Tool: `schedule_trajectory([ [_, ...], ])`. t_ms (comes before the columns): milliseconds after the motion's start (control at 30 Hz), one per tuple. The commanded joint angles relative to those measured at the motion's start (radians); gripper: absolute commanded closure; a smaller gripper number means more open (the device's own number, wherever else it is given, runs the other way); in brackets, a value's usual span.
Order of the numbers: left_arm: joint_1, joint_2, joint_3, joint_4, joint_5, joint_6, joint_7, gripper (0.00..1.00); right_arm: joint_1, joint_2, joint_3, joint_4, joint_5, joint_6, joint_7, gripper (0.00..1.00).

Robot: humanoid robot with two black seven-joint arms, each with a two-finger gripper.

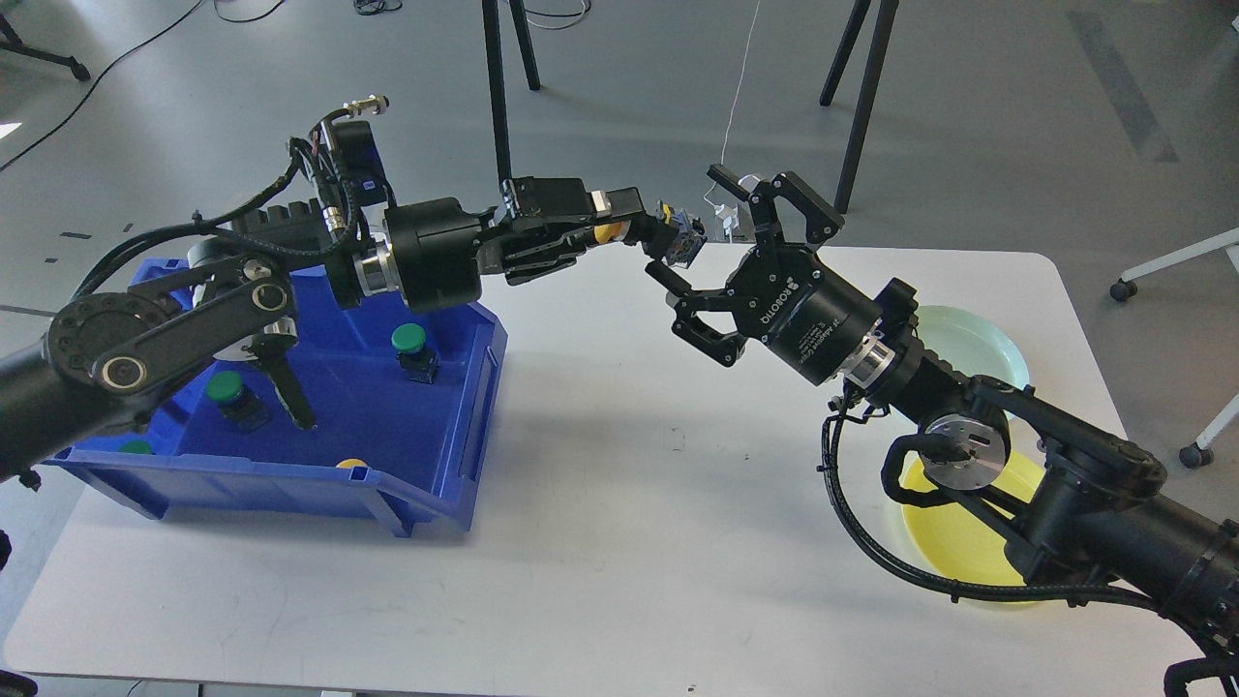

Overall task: Pass button and place on color plate
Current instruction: 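Close the right gripper on the yellow button and open the left gripper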

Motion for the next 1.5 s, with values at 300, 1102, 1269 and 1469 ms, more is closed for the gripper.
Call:
schedule_trajectory([
  [300,0.000,-0.003,-0.001,0.003,-0.012,0.000,0.000,0.91,0.000,0.004,0.003,-0.006,-0.008,0.000,0.000,0.34],
  [1102,0.000,-0.003,-0.001,0.003,-0.014,0.000,0.000,0.91,0.000,0.002,0.003,-0.003,-0.015,0.000,0.000,0.64],
  [1269,0.000,-0.003,-0.001,0.003,-0.014,0.000,0.000,0.91,0.000,0.002,0.003,-0.003,-0.015,0.000,0.000,0.72],
  [1469,0.000,-0.005,-0.001,0.003,-0.014,0.000,0.000,0.88,0.000,-0.001,0.003,0.000,-0.015,0.000,0.000,0.78],
])
